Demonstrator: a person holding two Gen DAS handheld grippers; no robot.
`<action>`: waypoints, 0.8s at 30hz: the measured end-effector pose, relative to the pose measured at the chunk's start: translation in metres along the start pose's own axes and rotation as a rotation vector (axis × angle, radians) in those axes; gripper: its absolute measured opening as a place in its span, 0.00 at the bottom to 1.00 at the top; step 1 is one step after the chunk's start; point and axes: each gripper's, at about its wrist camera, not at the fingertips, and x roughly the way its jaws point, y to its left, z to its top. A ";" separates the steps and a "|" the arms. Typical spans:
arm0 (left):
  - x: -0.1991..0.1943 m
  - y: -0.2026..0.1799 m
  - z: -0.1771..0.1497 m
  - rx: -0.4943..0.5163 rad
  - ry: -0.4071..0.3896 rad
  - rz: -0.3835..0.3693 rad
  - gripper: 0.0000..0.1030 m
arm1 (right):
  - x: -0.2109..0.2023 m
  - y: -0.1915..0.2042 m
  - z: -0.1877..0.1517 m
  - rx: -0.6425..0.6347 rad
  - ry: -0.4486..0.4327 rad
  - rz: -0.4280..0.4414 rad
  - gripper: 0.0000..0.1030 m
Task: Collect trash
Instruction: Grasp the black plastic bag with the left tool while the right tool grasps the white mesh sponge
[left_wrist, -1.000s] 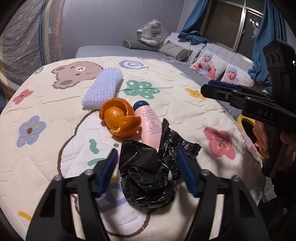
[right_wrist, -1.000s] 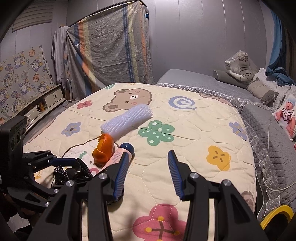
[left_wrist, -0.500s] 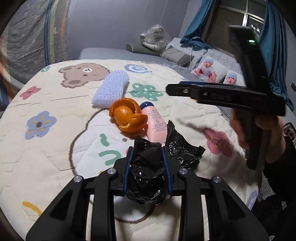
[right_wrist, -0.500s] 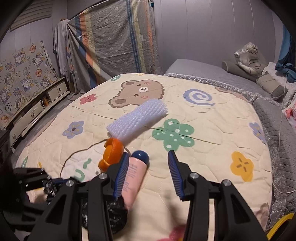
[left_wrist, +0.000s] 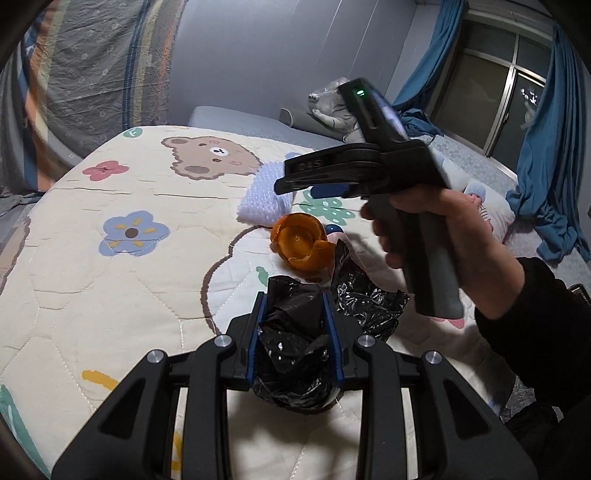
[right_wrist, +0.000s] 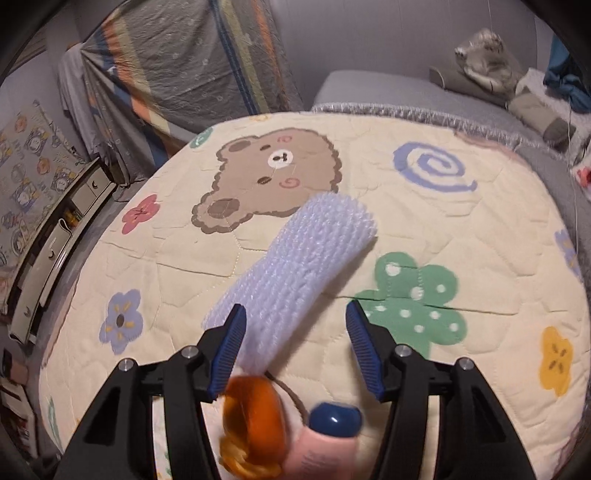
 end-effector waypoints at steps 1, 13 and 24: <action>-0.001 0.001 0.000 0.000 -0.005 -0.001 0.27 | 0.006 0.002 0.003 0.010 0.013 -0.003 0.52; -0.011 0.011 -0.003 -0.026 -0.029 0.007 0.27 | 0.039 0.016 0.011 0.001 0.080 -0.055 0.33; -0.016 0.012 -0.001 -0.023 -0.038 0.037 0.27 | 0.011 0.014 0.012 -0.038 0.032 0.003 0.12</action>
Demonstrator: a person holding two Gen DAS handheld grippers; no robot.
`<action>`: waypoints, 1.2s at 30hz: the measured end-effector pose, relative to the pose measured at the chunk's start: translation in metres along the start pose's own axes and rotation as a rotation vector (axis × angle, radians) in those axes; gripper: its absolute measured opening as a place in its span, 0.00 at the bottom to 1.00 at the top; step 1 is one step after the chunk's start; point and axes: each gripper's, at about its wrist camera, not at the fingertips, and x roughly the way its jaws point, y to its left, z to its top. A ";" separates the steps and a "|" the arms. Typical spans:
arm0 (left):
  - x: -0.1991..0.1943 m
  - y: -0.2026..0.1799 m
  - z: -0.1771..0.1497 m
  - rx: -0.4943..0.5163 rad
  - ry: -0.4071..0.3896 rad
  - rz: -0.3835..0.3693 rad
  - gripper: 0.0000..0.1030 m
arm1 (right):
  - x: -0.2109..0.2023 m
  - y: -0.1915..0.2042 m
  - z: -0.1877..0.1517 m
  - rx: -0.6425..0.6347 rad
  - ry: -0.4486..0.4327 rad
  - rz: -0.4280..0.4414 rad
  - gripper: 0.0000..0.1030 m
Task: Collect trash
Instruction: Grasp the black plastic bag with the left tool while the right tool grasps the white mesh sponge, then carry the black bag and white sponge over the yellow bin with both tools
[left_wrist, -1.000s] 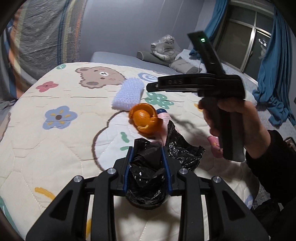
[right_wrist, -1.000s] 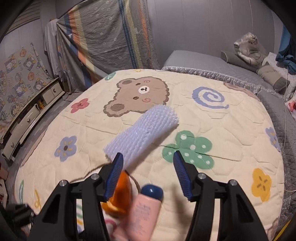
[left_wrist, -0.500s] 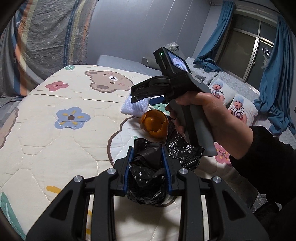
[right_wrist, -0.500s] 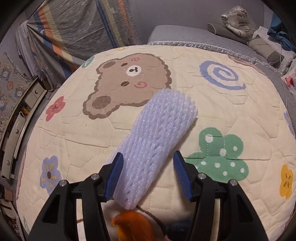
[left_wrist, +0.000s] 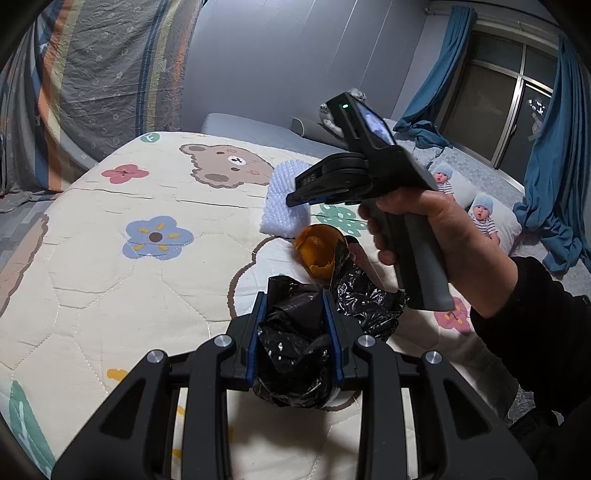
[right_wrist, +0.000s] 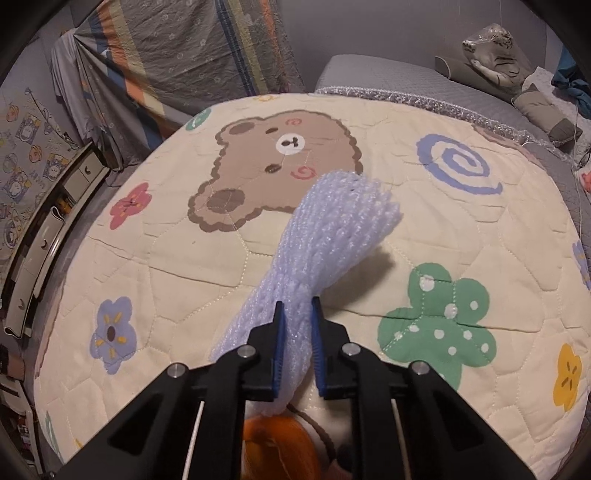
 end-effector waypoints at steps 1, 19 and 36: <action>-0.001 0.000 0.001 0.001 -0.001 0.004 0.27 | -0.007 -0.003 0.000 0.005 -0.012 0.008 0.12; -0.009 -0.027 0.029 0.066 -0.025 0.058 0.27 | -0.110 -0.074 -0.017 0.060 -0.193 0.017 0.12; 0.031 -0.119 0.070 0.203 -0.038 -0.042 0.27 | -0.183 -0.177 -0.080 0.165 -0.275 -0.090 0.12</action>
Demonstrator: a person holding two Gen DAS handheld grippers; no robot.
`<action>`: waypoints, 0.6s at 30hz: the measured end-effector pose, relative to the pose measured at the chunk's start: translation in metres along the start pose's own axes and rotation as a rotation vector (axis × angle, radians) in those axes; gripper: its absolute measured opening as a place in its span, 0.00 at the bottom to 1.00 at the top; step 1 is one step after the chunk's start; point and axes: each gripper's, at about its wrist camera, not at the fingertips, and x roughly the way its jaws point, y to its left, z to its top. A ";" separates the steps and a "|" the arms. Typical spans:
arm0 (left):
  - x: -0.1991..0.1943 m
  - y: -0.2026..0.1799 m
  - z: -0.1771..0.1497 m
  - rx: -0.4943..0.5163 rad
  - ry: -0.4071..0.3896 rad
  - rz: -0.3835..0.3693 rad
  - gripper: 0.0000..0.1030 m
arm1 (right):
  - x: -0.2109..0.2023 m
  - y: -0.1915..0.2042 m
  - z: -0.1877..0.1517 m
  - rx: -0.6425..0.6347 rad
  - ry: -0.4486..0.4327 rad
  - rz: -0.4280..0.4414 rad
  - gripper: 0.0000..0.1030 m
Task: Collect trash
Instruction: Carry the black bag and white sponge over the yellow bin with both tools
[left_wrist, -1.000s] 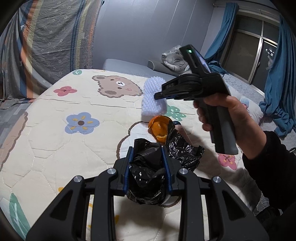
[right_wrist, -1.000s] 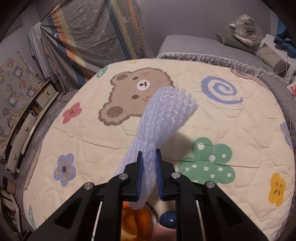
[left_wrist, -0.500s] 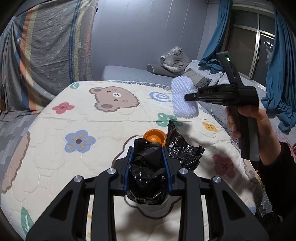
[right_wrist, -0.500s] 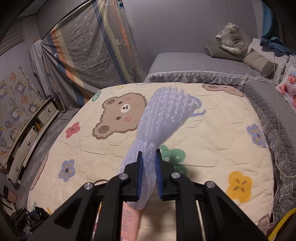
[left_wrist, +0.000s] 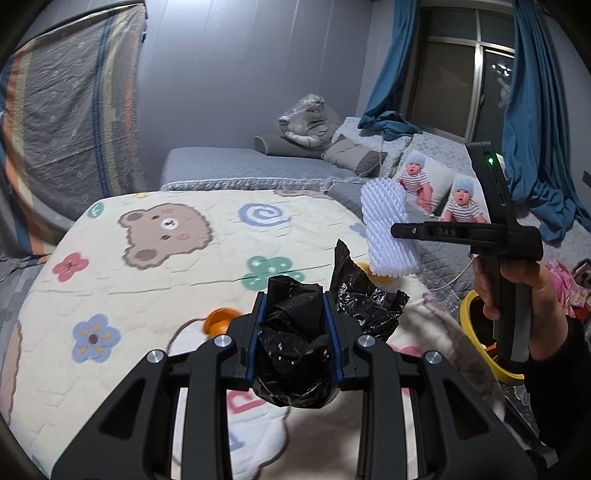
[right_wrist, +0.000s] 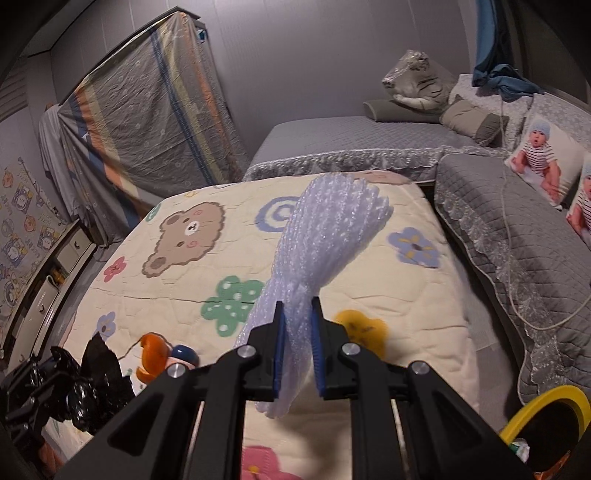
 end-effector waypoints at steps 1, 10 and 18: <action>0.003 -0.006 0.002 0.010 0.000 -0.008 0.27 | -0.005 -0.007 -0.001 0.006 -0.006 -0.007 0.12; 0.041 -0.068 0.025 0.081 0.016 -0.116 0.27 | -0.055 -0.077 -0.026 0.083 -0.056 -0.110 0.12; 0.071 -0.123 0.039 0.135 0.031 -0.204 0.27 | -0.101 -0.130 -0.050 0.151 -0.107 -0.207 0.12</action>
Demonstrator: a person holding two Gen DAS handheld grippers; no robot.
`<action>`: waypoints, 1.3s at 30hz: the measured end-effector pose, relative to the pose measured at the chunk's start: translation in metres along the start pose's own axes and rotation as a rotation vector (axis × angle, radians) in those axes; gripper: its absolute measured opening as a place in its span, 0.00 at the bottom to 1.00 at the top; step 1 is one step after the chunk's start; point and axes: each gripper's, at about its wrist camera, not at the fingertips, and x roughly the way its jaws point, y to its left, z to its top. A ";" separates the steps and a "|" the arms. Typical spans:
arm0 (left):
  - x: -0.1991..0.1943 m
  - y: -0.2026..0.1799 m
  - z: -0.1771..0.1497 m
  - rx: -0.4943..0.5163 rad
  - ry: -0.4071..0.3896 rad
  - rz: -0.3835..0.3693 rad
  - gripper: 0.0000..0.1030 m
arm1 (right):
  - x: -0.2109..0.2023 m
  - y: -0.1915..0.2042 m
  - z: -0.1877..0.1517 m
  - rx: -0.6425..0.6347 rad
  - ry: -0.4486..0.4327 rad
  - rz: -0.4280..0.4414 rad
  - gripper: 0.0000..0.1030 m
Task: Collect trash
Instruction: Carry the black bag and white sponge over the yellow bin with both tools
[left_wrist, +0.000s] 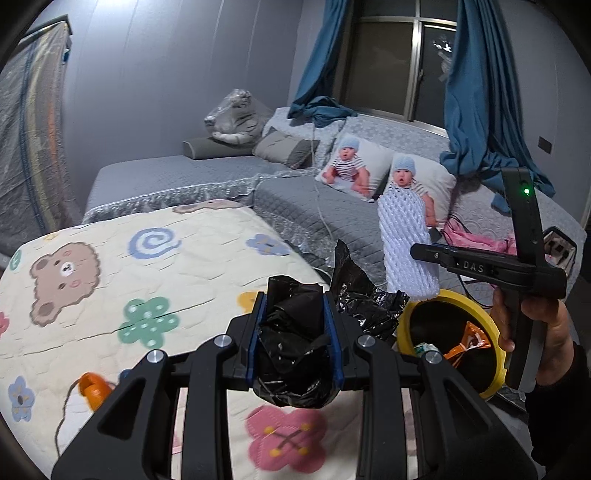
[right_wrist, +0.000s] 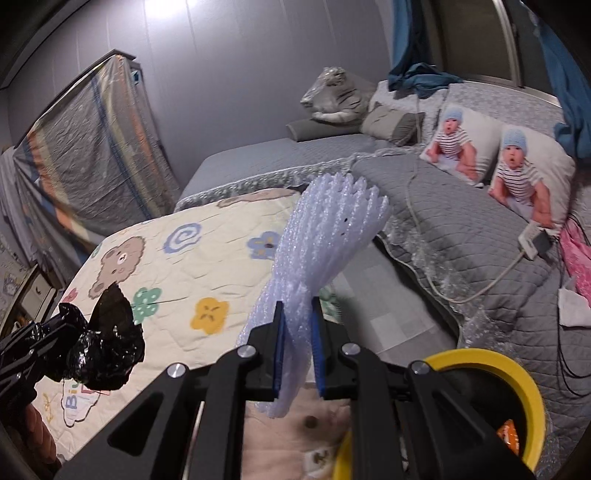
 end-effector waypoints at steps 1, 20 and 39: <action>0.003 -0.004 0.001 0.004 0.001 -0.009 0.27 | -0.004 -0.009 -0.001 0.008 -0.004 -0.013 0.12; 0.049 -0.099 0.010 0.111 0.019 -0.149 0.27 | -0.053 -0.099 -0.052 0.102 -0.043 -0.183 0.12; 0.085 -0.162 0.001 0.192 0.064 -0.222 0.27 | -0.057 -0.144 -0.093 0.192 -0.012 -0.243 0.12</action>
